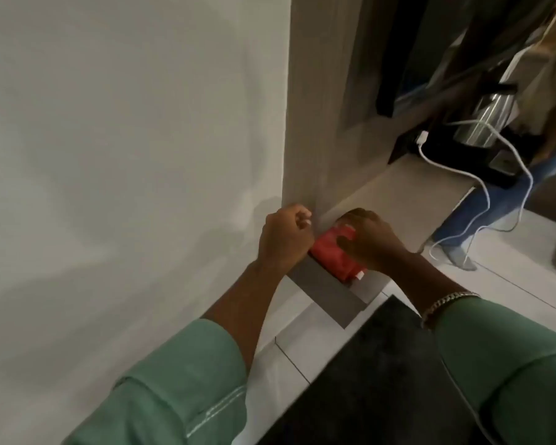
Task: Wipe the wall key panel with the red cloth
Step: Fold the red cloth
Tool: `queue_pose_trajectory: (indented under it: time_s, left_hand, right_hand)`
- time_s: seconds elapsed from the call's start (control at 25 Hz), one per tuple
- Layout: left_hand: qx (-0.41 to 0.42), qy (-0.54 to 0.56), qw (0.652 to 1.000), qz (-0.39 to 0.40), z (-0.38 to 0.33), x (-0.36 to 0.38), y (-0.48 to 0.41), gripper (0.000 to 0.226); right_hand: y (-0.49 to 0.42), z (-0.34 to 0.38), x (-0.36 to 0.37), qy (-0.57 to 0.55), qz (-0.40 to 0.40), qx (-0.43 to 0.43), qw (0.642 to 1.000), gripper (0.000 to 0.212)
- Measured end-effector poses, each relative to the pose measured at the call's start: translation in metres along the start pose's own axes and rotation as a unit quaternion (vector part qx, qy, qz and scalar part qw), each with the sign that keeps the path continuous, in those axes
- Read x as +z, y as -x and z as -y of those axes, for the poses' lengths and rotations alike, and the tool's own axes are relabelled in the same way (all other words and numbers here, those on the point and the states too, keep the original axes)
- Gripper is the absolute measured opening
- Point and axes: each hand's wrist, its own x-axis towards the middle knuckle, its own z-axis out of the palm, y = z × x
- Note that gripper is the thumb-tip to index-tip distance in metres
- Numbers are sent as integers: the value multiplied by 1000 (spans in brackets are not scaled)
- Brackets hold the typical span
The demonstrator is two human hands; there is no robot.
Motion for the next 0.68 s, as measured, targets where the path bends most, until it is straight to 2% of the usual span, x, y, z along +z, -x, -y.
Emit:
queue_pose_trajectory:
  time_s: [0.08,0.16,0.24,0.28,0.36,0.4,0.52,0.6,0.68]
  left_hand:
    - [-51,3,998,21,20,35,-8,18]
    - [-116,-2,991,72,37,65,-7,18]
    - [-194,52,976,82,43,86,-7,32]
    - [-256,127,956,60,45,94,-9,41]
    - [-376,285,881,21,45,99,-7,55]
    - [-405,330,852,22,44,98,-4,59]
    - [-419,376,826,15,49,86,7,60]
    - [-402,374,836,7,49,65,14,56]
    - [-368,357,858,27,47,33,22,45]
  right_hand:
    - [-8,-22,23,25,28,35,999,50]
    - [-7,-39,44,-4,66,62,996,57]
    - [-8,-50,58,-37,62,62,995,56]
    - [-9,-54,63,-52,44,60,996,54]
    - [-3,-48,64,-87,10,58,994,50]
    - [1,-43,64,-103,7,52,993,48]
    - [17,-26,65,-129,24,17,991,39]
    - [27,-7,63,-106,8,-5,994,40]
    - [36,23,56,-65,-51,-52,995,45]
